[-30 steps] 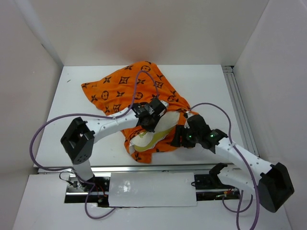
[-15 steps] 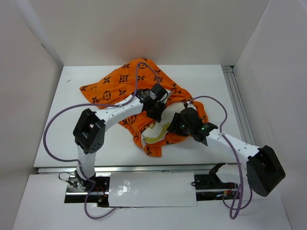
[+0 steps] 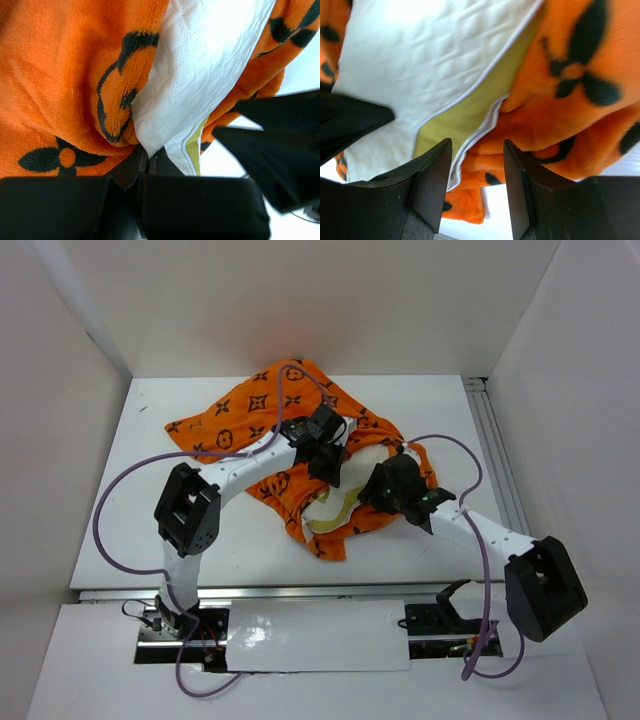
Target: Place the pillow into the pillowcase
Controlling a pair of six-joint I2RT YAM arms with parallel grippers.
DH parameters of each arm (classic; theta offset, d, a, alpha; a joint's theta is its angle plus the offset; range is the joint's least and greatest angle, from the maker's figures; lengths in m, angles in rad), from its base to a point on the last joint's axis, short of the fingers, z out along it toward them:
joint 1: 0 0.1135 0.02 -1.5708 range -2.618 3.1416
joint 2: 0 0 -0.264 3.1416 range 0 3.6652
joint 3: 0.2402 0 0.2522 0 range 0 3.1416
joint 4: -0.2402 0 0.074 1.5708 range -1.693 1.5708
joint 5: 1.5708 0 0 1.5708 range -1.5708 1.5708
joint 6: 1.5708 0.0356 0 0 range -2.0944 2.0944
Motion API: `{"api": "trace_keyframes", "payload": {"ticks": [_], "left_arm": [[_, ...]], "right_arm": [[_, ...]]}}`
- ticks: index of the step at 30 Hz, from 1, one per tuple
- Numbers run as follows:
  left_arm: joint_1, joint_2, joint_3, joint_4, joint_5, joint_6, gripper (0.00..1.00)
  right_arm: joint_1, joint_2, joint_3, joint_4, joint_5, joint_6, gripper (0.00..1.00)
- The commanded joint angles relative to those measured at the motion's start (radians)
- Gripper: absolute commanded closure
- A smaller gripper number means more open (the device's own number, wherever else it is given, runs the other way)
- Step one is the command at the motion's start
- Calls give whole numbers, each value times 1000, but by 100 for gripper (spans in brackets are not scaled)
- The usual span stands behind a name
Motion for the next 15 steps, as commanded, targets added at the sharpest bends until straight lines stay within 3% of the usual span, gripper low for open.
{"api": "trace_keyframes", "payload": {"ticks": [1,15], "left_arm": [[21,8,40,78,36,11,100],[21,8,31,106,23,-7,100]], "right_arm": [[-26,2,11,15,25,15,47],[-35,44,-1,4,-12,37,50]]}}
